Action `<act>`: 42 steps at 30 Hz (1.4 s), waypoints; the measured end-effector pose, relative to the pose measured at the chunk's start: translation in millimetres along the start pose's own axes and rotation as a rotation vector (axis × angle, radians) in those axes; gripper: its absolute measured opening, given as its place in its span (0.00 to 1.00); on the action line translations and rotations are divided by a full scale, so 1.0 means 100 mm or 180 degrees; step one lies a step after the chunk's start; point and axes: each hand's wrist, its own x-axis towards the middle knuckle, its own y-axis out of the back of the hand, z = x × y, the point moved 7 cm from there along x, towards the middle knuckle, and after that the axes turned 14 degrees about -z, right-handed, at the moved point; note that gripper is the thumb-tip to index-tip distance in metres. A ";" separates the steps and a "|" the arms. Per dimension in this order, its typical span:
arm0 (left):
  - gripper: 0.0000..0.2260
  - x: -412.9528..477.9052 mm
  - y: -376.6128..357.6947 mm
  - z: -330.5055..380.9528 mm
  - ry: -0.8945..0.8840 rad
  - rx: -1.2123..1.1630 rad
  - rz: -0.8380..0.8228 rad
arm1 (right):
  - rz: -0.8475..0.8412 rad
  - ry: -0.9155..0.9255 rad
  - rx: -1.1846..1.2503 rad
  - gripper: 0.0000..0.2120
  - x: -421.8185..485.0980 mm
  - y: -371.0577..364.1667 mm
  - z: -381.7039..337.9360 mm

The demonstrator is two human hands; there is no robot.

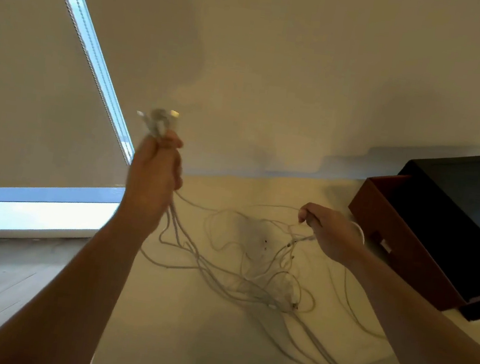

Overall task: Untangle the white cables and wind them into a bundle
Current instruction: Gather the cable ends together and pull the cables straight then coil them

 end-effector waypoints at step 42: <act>0.12 0.11 0.04 0.09 -0.0127 0.0394 -0.0229 | 0.0239 -0.0041 -0.0711 0.07 0.07 0.07 0.75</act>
